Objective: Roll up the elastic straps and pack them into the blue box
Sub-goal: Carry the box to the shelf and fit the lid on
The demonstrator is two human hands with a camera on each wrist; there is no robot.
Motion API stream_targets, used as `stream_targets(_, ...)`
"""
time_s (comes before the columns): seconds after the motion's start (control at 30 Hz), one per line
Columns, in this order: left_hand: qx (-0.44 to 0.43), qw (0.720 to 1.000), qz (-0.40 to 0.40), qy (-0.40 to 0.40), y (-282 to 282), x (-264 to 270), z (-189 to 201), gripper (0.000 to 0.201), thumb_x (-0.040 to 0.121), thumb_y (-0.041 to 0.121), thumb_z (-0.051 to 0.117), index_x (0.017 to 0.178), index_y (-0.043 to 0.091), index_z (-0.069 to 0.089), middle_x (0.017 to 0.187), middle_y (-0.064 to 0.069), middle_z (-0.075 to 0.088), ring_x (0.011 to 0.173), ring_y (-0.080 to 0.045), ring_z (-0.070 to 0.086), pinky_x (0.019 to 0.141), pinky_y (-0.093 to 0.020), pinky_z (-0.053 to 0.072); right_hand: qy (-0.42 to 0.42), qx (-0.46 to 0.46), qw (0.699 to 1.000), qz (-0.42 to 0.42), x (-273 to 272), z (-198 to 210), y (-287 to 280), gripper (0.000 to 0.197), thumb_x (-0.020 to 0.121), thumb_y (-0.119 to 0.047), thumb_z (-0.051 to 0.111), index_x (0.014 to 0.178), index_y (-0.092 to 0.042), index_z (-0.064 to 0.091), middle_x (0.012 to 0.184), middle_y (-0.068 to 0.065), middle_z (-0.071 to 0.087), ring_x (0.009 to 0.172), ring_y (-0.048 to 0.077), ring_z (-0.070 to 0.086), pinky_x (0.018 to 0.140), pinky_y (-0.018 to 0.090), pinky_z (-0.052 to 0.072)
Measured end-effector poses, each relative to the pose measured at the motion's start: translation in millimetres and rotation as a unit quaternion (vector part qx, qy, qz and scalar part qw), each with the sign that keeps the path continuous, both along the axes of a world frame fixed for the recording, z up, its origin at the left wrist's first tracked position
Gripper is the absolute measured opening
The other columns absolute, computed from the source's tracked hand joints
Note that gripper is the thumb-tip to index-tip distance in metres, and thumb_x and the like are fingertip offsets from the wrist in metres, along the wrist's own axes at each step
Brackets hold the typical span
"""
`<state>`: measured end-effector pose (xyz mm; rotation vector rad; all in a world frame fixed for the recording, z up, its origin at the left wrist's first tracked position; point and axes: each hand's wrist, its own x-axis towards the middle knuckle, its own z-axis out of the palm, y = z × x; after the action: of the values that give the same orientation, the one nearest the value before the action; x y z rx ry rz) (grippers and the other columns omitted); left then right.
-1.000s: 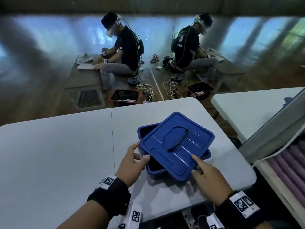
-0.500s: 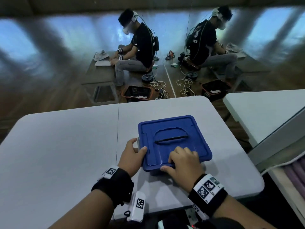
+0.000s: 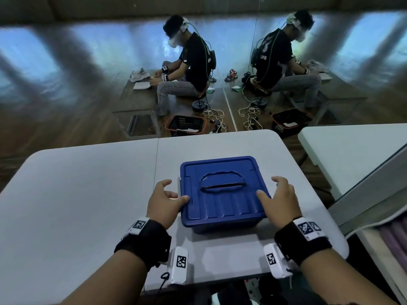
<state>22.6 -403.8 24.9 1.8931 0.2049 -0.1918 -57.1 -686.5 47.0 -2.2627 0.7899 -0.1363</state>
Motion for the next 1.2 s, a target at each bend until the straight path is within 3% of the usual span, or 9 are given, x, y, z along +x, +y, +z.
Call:
stream_targets(0.1,-0.046,0.998,0.021,0.028,-4.2,2.9,3.6,0.053,0.095,0.015,0.064,0.143,0.013,0.043,0.091,-0.011,0.068,0.074,-0.022,0.066,0.072,-0.038,0.06,-0.011,0.208,0.976,-0.056,6.2,-10.3,-22.8,0.062,0.087,-0.04,0.066,0.139,-0.013,0.045,0.136,0.013,0.055,0.119,0.029,0.057,0.097,0.039,0.047)
stream_targets(0.2,-0.082,0.994,0.028,0.068,-4.0,6.3,2.7,0.045,0.096,0.007,0.057,0.139,0.013,0.045,0.085,-0.012,0.065,0.069,-0.021,0.06,0.065,-0.034,0.051,-0.072,0.411,0.899,-0.133,7.8,-15.5,-32.7,0.037,0.096,-0.024,0.057,0.129,-0.009,0.052,0.113,0.019,0.068,0.086,0.03,0.067,0.069,0.037,0.055)
stream_targets(0.43,-0.156,0.98,0.036,0.12,-0.1,8.6,5.5,0.035,0.096,-0.001,0.06,0.127,0.008,0.048,0.083,-0.017,0.061,0.065,-0.022,0.059,0.062,-0.036,0.06,-0.12,0.482,0.856,-0.142,10.2,-15.2,-48.3,0.025,0.094,0.002,0.057,0.119,0.0,0.055,0.087,0.016,0.063,0.076,0.029,0.063,0.07,0.04,0.055)
stream_targets(0.6,-0.155,0.978,-0.007,0.142,-5.6,8.4,7.2,0.027,0.099,0.001,0.057,0.126,0.001,0.058,0.087,-0.017,0.067,0.066,-0.022,0.069,0.064,-0.039,0.061,-0.097,0.467,0.872,-0.108,16.9,-17.9,-49.0,0.032,0.089,0.003,0.065,0.119,0.0,0.057,0.089,0.02,0.065,0.069,0.026,0.063,0.056,0.033,0.056)
stream_targets(0.73,-0.111,0.984,-0.025,0.137,-10.7,7.3,11.5,0.016,0.099,0.002,0.057,0.111,-0.001,0.066,0.092,-0.018,0.072,0.079,-0.028,0.072,0.073,-0.043,0.063,-0.056,0.471,0.879,-0.06,21.5,-22.0,-52.3,0.032,0.092,-0.001,0.064,0.123,0.0,0.058,0.088,0.018,0.068,0.071,0.026,0.064,0.062,0.036,0.056)
stream_targets(0.83,-0.02,0.994,-0.036,0.103,-13.9,8.5,10.3,0.007,0.096,0.006,0.063,0.097,0.008,0.069,0.099,-0.022,0.073,0.091,-0.035,0.072,0.084,-0.048,0.061,-0.036,0.451,0.892,-0.022,23.1,-20.5,-50.7,0.028,0.092,-0.002,0.063,0.12,-0.001,0.06,0.089,0.019,0.068,0.071,0.027,0.066,0.066,0.039,0.058)
stream_targets(0.93,-0.026,0.995,-0.03,0.09,-11.2,9.1,6.4,0.009,0.094,0.006,0.065,0.101,0.006,0.071,0.093,-0.02,0.075,0.091,-0.036,0.073,0.082,-0.047,0.062,-0.034,0.424,0.905,-0.014,26.2,-18.8,-46.0,0.023,0.093,0.0,0.061,0.116,-0.002,0.06,0.089,0.019,0.069,0.066,0.026,0.066,0.061,0.037,0.057)
stream_targets(1.1,-0.036,0.997,-0.022,0.071,-6.2,7.2,2.5,0.01,0.092,0.006,0.069,0.102,0.005,0.07,0.084,-0.015,0.076,0.084,-0.034,0.074,0.076,-0.047,0.063,-0.022,0.252,0.967,0.022,34.5,-24.3,-35.4,0.03,0.082,-0.006,0.072,0.108,-0.008,0.058,0.091,0.017,0.07,0.079,0.029,0.069,0.072,0.043,0.059)
stream_targets(1.2,-0.008,0.999,0.006,0.04,-2.1,10.8,-6.0,0.026,0.087,0.015,0.076,0.108,0.016,0.061,0.09,-0.014,0.072,0.084,-0.03,0.072,0.072,-0.044,0.062,-0.04,0.181,0.982,0.033,32.5,-27.9,-28.3,0.027,0.081,-0.017,0.076,0.1,-0.016,0.056,0.087,0.01,0.07,0.081,0.026,0.069,0.077,0.045,0.059)
